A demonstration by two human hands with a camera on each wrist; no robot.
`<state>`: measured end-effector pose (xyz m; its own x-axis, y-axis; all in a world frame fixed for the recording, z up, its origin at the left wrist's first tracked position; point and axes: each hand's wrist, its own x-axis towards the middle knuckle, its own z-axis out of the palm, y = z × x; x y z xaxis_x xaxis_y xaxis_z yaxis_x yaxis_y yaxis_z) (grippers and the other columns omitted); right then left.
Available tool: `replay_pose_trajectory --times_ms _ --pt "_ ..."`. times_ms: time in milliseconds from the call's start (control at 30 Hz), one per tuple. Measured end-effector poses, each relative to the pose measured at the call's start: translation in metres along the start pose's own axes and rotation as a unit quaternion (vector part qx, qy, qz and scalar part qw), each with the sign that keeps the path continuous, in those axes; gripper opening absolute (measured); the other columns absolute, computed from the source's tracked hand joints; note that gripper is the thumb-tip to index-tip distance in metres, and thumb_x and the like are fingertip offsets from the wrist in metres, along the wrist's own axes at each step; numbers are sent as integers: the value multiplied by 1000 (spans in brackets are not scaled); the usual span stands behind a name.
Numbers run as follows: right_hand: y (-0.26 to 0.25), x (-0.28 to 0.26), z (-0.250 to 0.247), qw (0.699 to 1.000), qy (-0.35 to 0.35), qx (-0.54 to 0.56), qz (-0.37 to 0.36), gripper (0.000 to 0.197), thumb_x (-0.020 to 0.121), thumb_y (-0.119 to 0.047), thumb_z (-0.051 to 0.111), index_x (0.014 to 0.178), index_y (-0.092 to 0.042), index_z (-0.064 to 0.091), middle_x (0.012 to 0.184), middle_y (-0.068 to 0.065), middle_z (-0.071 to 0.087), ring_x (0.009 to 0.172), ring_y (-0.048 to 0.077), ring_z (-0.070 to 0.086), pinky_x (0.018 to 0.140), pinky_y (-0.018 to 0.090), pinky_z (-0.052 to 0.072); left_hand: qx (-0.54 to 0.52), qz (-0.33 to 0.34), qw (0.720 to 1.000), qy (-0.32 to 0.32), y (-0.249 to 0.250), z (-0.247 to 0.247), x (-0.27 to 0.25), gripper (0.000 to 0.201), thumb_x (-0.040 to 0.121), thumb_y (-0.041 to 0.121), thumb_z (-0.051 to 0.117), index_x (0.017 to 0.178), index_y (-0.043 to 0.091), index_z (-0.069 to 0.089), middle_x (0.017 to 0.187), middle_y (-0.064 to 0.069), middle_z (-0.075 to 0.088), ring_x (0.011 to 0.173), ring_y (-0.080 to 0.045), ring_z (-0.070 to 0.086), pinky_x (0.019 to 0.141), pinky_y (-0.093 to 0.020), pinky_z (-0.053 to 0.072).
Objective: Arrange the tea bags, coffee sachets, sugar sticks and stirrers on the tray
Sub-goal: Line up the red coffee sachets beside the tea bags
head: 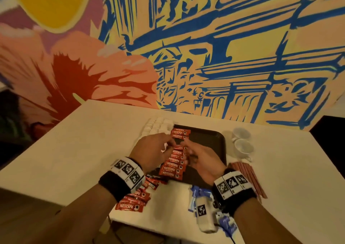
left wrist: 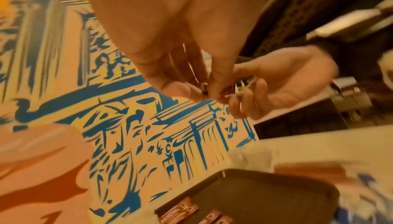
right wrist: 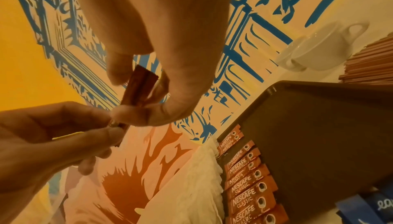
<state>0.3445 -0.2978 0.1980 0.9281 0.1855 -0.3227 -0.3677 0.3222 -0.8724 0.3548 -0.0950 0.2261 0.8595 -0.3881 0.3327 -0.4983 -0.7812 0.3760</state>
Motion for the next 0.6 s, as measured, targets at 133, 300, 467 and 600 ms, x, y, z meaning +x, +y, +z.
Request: replay_pose_trajectory --times_ms 133,300,467,600 --pt "-3 -3 -5 1000 -10 -22 -19 27 88 -3 74 115 -5 73 97 16 74 81 21 68 77 31 57 -51 26 997 48 -5 6 -7 12 84 26 78 91 30 68 97 19 65 77 3 56 70 -18 50" --pt "-11 -1 -10 990 14 -130 -60 31 80 -5 81 109 -8 73 99 12 78 88 24 74 83 35 61 -396 -173 902 -9 -10 8 -1 16 82 14 81 96 18 75 88 1 75 82 -15 71 76 -23 56" --pt "-10 16 -15 952 43 -291 -87 15 83 -17 83 96 -18 77 93 0 78 91 14 74 76 26 59 -417 -219 882 -8 -24 14 6 19 80 4 80 97 11 76 72 -3 70 72 -22 70 74 -32 58" --pt "-14 22 -5 842 26 -523 -133 19 87 -28 80 105 -28 75 97 -20 65 90 -4 61 81 14 48 -392 -242 887 -19 -30 21 5 14 81 7 80 92 14 77 74 -7 73 69 -20 71 74 -34 61"
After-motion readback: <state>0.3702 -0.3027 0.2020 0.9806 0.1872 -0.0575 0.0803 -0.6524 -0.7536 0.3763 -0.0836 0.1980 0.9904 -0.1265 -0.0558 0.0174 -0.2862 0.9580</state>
